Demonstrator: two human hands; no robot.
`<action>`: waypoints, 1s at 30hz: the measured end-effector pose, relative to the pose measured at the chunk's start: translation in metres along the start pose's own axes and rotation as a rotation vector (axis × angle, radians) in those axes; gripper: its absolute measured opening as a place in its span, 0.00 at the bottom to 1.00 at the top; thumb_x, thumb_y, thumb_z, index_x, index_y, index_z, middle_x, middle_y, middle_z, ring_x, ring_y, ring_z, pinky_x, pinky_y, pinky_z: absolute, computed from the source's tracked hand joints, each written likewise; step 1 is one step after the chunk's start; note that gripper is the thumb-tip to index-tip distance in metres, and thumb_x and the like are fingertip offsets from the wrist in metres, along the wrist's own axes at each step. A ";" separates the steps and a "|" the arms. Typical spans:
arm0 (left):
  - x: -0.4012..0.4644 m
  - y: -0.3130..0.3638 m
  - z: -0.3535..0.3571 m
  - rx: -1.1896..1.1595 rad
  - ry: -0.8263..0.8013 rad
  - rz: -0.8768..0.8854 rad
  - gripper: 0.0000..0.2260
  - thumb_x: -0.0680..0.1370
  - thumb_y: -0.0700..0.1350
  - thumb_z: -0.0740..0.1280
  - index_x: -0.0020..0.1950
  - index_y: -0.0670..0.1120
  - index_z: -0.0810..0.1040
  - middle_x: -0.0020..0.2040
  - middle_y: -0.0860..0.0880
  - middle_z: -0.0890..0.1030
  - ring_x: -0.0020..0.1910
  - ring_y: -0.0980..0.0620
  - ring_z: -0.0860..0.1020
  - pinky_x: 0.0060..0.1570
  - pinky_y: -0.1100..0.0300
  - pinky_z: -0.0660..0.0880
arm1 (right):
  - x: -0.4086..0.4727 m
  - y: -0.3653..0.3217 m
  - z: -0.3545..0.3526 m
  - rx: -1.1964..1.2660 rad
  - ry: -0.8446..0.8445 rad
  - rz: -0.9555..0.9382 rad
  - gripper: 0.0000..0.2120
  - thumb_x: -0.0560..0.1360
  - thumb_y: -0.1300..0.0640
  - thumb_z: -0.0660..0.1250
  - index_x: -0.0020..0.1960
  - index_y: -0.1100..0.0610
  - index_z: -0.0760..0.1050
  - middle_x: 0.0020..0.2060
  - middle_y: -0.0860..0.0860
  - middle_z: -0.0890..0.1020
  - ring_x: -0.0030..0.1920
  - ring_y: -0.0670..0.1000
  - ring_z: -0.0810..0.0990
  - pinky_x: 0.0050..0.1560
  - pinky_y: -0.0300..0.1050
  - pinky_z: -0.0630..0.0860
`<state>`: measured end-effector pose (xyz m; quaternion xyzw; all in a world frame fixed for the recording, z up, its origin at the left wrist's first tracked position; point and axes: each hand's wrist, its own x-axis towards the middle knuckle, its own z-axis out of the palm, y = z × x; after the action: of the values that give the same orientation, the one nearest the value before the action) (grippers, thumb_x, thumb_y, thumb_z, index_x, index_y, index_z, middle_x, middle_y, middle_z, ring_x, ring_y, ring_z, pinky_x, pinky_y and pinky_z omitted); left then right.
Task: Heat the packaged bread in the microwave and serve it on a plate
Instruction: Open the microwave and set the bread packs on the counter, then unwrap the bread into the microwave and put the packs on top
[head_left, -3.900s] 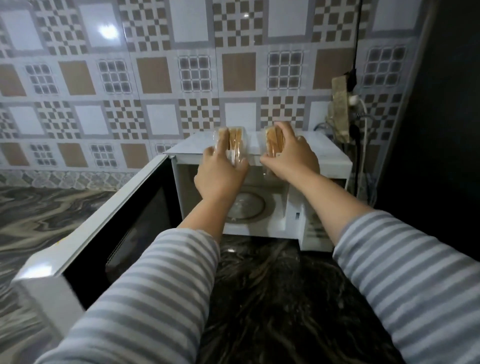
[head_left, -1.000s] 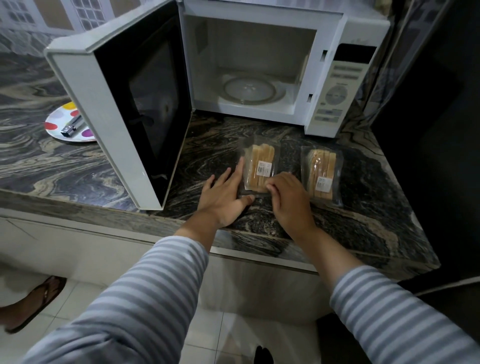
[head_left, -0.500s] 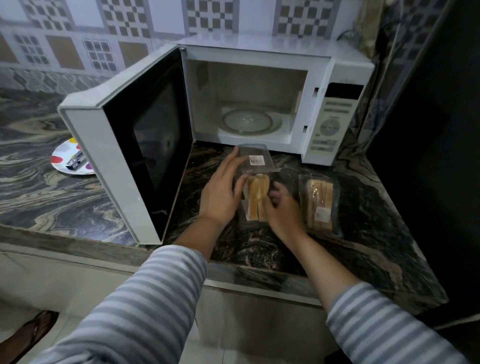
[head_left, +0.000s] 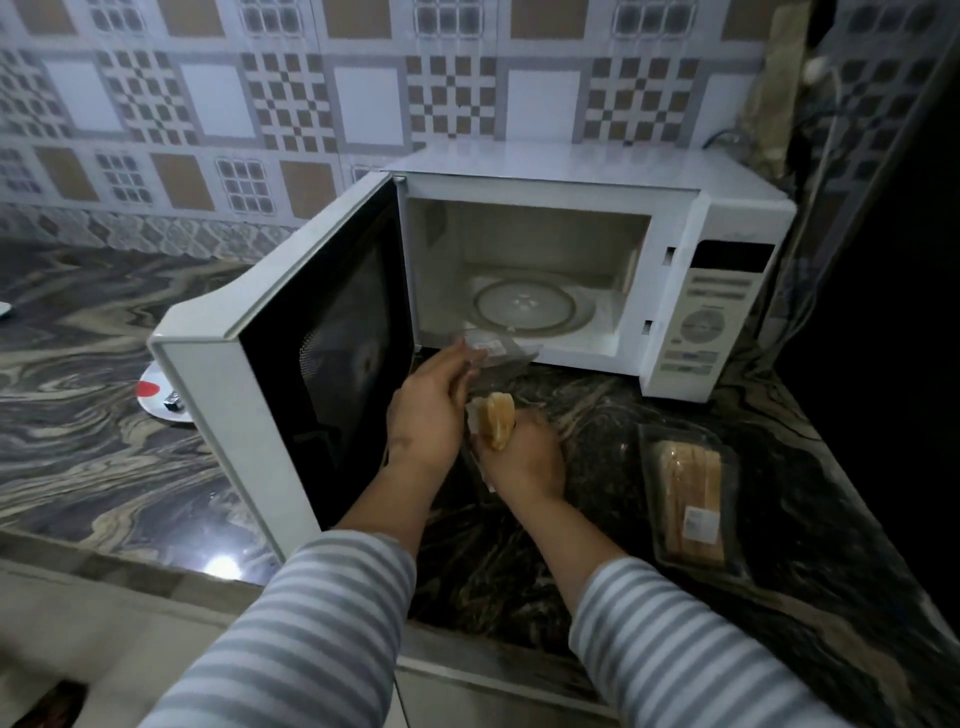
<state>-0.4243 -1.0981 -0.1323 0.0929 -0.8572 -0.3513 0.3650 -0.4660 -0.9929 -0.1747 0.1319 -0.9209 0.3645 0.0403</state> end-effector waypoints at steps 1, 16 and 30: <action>0.001 -0.001 -0.001 0.003 0.010 -0.027 0.13 0.79 0.40 0.64 0.60 0.52 0.81 0.67 0.53 0.76 0.66 0.58 0.72 0.66 0.60 0.70 | 0.002 -0.003 0.003 -0.003 0.013 0.002 0.21 0.70 0.43 0.70 0.54 0.56 0.77 0.53 0.54 0.78 0.54 0.55 0.77 0.55 0.48 0.75; -0.016 -0.005 -0.004 0.084 -0.130 -0.135 0.16 0.79 0.35 0.60 0.64 0.46 0.77 0.73 0.49 0.67 0.70 0.52 0.68 0.62 0.70 0.60 | -0.031 0.028 -0.064 0.153 0.064 0.058 0.09 0.70 0.48 0.70 0.43 0.53 0.77 0.36 0.46 0.79 0.37 0.49 0.77 0.33 0.40 0.66; -0.061 -0.025 0.019 0.251 -0.189 -0.174 0.10 0.79 0.51 0.64 0.50 0.46 0.81 0.74 0.51 0.64 0.70 0.50 0.66 0.67 0.55 0.66 | 0.038 0.017 -0.081 0.208 0.096 0.090 0.12 0.69 0.46 0.71 0.42 0.54 0.75 0.36 0.49 0.79 0.38 0.53 0.78 0.35 0.43 0.70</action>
<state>-0.3961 -1.0817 -0.1924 0.1779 -0.9135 -0.2790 0.2365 -0.5086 -0.9332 -0.1202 0.0761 -0.8802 0.4654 0.0538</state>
